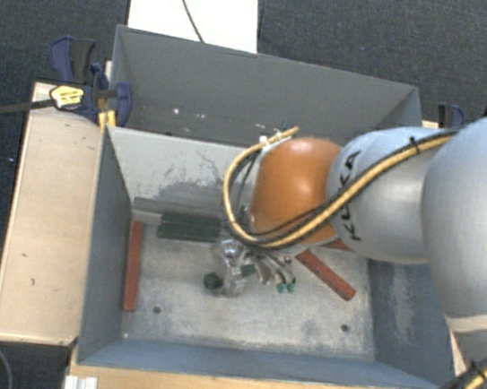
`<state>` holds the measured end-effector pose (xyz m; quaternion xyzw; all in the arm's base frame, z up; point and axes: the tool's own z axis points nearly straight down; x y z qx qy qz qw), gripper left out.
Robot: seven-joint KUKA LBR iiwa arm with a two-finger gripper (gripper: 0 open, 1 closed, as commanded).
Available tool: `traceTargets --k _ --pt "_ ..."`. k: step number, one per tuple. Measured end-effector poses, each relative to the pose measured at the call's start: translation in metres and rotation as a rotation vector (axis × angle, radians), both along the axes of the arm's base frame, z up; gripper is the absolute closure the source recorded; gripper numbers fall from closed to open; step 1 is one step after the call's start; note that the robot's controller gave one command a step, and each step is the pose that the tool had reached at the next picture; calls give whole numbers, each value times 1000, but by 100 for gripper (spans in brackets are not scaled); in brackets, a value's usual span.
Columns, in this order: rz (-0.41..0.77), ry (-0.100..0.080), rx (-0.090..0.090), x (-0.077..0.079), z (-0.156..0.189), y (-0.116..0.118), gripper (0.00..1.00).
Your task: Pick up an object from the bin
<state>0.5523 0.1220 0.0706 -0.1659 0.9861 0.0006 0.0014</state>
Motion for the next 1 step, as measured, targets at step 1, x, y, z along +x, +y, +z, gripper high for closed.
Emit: traceTargets --k 1 --pt "353 -7 -1 10 139 -4 100"
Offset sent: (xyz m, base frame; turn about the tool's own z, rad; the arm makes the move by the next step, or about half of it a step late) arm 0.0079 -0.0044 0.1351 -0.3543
